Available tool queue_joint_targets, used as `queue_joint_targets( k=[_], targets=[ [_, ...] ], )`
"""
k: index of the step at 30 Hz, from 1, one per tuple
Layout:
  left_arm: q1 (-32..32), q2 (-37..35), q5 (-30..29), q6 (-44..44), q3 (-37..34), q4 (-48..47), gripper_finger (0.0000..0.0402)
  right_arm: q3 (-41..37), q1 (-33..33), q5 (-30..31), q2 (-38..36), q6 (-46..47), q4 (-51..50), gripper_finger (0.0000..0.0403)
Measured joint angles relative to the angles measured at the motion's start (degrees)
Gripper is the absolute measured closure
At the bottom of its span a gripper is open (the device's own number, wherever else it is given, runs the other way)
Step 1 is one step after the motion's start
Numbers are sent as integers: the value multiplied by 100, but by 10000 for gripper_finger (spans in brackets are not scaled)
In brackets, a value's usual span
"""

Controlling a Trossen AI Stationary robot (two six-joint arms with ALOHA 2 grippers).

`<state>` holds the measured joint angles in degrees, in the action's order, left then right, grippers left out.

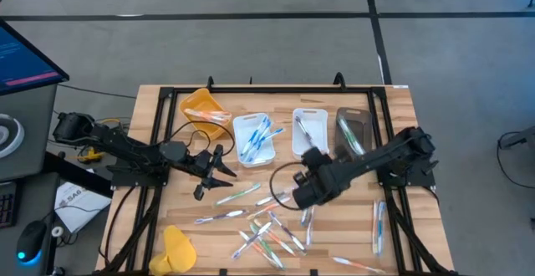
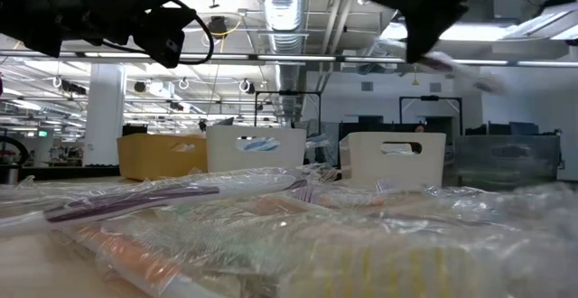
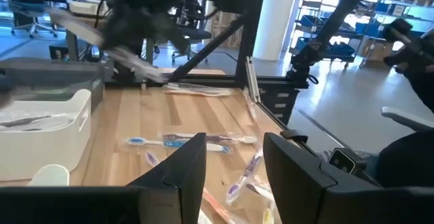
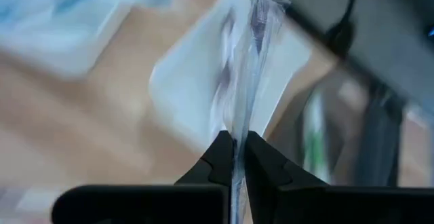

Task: Pick & Place Toothbrushes
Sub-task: Put the purple toothbrush into the right white bin

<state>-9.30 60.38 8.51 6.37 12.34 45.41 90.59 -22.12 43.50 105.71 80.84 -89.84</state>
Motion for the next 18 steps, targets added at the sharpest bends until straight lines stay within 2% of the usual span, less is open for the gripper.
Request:
queue_joint_targets(
  k=[4, 9, 13, 18],
  targets=[
    [0, 0, 2, 7, 0, -9, 262, 0, 388, 827, 0, -608, 8, 393],
    [0, 0, 2, 0, 0, -5, 262, 8, 643, 1396, -164, -1289, 148, 393],
    [0, 0, 4, -2, 0, -3, 262, 7, 726, 1709, -335, -2131, 390, 393],
    [-6, 0, 9, 7, 0, -4, 262, -80, 849, 1815, -637, -2677, 424, 393]
  ],
)
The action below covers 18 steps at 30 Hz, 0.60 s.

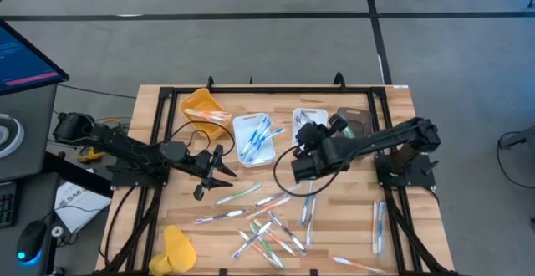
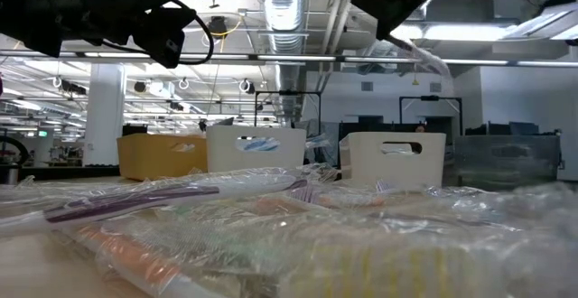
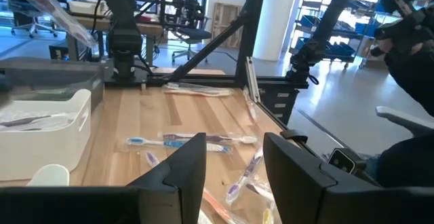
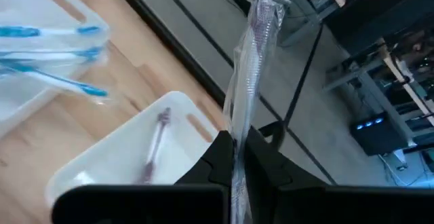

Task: Pick & Place Toothbrushes
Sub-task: Put the purple toothbrush into the right white bin

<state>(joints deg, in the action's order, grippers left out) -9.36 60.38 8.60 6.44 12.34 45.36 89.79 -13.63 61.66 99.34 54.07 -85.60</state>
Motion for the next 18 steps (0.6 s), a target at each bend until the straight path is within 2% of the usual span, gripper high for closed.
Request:
queue_joint_targets(
  k=[4, 8, 11, 14, 18],
  targets=[
    [-13, 0, 5, 30, 0, -19, 262, -822, -3, -87, -631, -296, 1146, 393],
    [-12, 0, 2, 38, 0, -60, 262, -2073, -192, -177, -1331, -1142, 3072, 393],
    [-11, 0, 2, 15, 0, -57, 262, -2756, -42, -262, -1857, -1887, 4445, 393],
    [-11, 0, 2, 1, 0, -52, 262, -3210, 330, -749, -2184, -2702, 5622, 393],
    [-14, 0, 2, 29, 0, -50, 262, -3417, 892, -1842, -2188, -3461, 6610, 393]
  ],
)
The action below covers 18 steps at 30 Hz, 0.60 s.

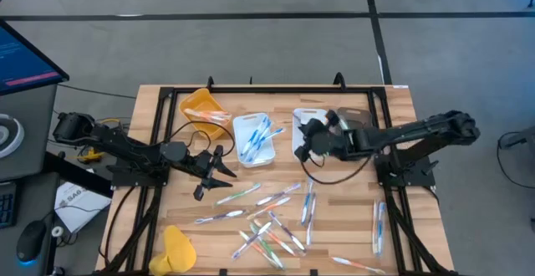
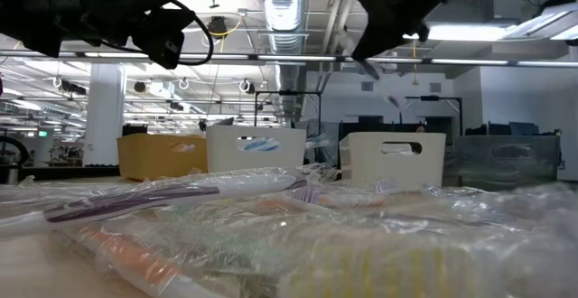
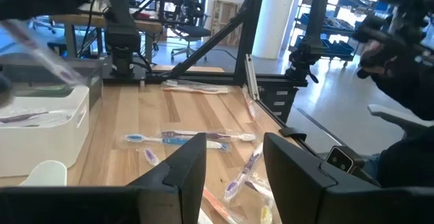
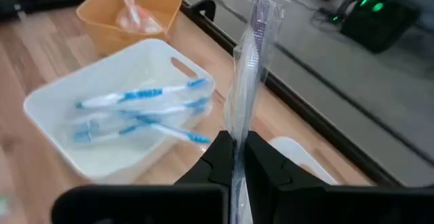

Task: Pick & Place Toothbrushes
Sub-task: Put the purple toothbrush into the right white bin

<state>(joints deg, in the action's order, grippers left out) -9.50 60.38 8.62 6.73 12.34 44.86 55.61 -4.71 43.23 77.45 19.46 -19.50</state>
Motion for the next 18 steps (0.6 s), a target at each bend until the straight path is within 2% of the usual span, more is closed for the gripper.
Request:
queue_joint_targets(
  k=[5, 9, 13, 18],
  targets=[
    [-10, 0, -13, 196, 0, -2, 262, -4, 559, -585, 465, -349, 124, 391],
    [-6, 0, -485, -435, -2, 82, 262, -4, 871, -1159, 772, -310, 237, 391],
    [-6, 0, -834, -569, -2, 107, 262, 86, 1020, -1181, 866, -287, 90, 391],
    [-6, 0, -833, -390, -2, 105, 262, 122, 1086, -1193, 828, 54, -470, 390]
  ],
)
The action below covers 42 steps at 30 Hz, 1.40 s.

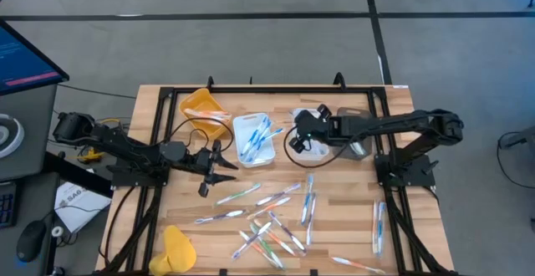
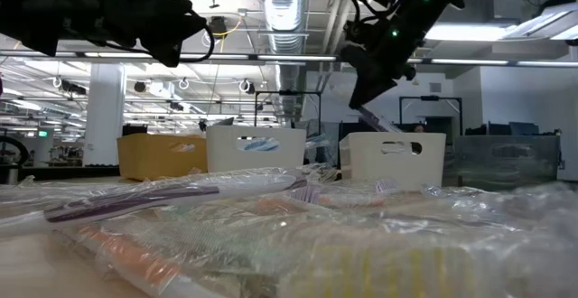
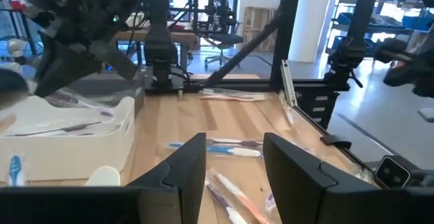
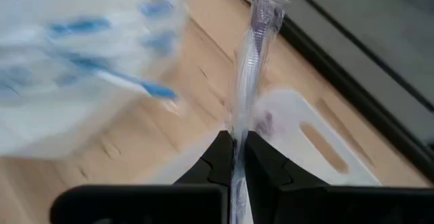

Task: Pick & Place Toothbrushes
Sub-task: Put the purple toothbrush into the right white bin, then put the orange toothbrush into the orange bin

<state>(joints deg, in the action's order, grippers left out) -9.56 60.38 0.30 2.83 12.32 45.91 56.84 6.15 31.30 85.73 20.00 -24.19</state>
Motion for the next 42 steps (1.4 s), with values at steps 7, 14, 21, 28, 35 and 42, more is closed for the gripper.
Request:
queue_joint_targets(
  k=[7, 14, 21, 28, 35, 42],
  targets=[
    [0, 0, -28, -87, 0, 3, 262, -6, 171, 19, 211, 449, -522, 389],
    [0, 0, -234, -112, 0, 7, 262, -3, 311, -174, 697, 787, -393, 356],
    [0, 0, -232, 59, 0, -5, 262, -2, 339, -154, 833, 1119, -453, 333],
    [0, 12, -229, 57, 0, -27, 262, 128, 244, -137, 477, 1209, -692, 268],
    [-2, 67, -221, 383, 0, -88, 262, 673, -98, -206, 229, 1544, -1397, 175],
    [-92, 217, -280, 1402, -1, 46, 262, 1559, -881, -1556, 231, 659, -2016, 143]
  ],
)
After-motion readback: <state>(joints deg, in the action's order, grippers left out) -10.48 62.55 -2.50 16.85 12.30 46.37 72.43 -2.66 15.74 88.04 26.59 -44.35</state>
